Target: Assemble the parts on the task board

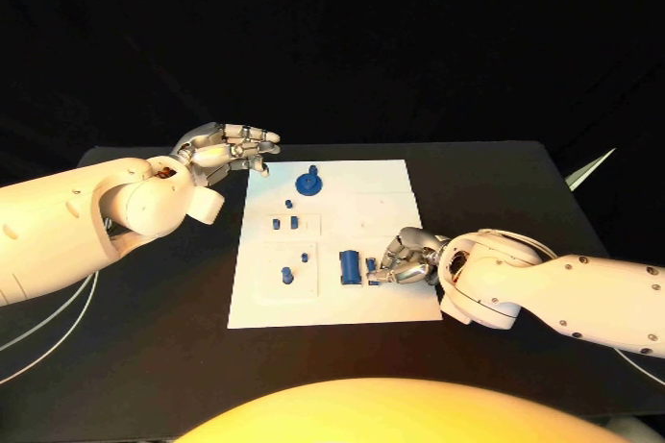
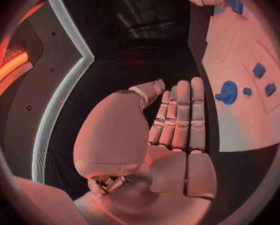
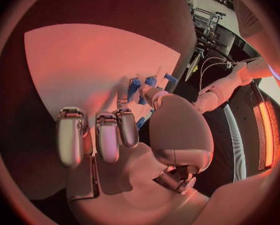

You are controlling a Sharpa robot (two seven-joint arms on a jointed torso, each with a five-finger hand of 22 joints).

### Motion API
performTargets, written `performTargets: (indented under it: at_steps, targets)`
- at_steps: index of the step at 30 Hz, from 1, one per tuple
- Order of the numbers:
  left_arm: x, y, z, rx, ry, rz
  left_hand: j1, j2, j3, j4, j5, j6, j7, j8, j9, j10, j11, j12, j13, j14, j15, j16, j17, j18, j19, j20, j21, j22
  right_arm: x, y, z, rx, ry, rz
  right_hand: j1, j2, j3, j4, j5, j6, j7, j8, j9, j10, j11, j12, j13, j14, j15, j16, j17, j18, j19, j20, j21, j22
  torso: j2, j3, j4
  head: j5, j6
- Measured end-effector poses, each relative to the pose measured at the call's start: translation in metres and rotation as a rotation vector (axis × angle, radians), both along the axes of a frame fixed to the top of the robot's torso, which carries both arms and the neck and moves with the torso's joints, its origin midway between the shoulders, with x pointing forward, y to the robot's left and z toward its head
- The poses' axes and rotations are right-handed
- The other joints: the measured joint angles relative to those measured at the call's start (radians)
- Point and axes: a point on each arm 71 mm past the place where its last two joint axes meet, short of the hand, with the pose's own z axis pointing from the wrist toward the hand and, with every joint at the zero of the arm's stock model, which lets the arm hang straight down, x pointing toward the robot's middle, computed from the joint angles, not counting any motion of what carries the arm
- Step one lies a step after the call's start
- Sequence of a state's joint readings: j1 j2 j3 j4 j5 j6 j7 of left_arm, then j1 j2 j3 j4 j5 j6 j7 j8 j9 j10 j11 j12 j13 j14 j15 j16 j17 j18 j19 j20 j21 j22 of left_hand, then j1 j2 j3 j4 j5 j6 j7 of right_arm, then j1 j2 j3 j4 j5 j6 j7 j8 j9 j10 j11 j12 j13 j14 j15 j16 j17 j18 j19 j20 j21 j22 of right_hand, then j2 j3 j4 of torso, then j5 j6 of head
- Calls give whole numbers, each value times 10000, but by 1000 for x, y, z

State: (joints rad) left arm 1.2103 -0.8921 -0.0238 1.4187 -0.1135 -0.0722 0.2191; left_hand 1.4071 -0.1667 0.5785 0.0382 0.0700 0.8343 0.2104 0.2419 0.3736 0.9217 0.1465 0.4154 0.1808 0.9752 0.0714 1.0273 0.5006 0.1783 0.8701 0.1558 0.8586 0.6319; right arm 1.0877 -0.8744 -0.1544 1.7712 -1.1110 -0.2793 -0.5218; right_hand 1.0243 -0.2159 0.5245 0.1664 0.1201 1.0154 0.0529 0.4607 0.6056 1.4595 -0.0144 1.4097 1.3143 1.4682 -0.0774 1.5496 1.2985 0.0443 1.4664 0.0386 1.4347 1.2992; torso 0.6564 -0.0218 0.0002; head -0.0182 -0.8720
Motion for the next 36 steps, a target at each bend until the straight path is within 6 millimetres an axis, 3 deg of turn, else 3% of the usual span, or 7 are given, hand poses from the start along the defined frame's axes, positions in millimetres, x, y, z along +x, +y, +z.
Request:
performTargets:
  at_steps: [10,18,32,36]
  targets:
    - [0,0,0,7,10,0,0,0,0,0,0,0,0,0,0,2,0,0,-1,0,0,0,-10,1,0,0,0,2,3,2,-5,90,41,-20,0,0,0,0,-1,37,-33,5,39,0,0,0,0,0,0,0,0,-1,0,0,0,0,9,8,7,32,6]
    - [0,0,-1,9,22,-11,0,0,0,0,0,0,0,0,0,2,0,0,-1,0,0,0,-10,0,0,0,0,2,8,1,-7,192,-49,-53,0,0,-112,-108,-4,36,-32,231,152,0,0,3,0,0,0,0,0,0,0,0,1,0,7,8,1,41,-7]
    - [0,-1,-2,19,53,-24,0,0,0,0,0,0,0,0,0,2,0,0,-3,0,0,0,-12,1,0,0,1,3,10,0,-9,461,-243,-67,0,-1,-114,-103,-5,151,-38,233,159,0,-1,6,0,0,-1,0,0,-1,0,-1,1,0,1,2,-6,54,-8]
    - [0,-1,-2,22,60,-23,0,0,0,0,0,0,0,0,-1,1,0,0,-3,0,0,0,-12,0,0,0,1,4,9,-1,-8,549,-310,-84,-2,0,-335,118,-3,140,-28,230,53,0,-1,6,0,0,-1,0,0,-1,0,-1,1,0,-1,1,-7,57,-2]
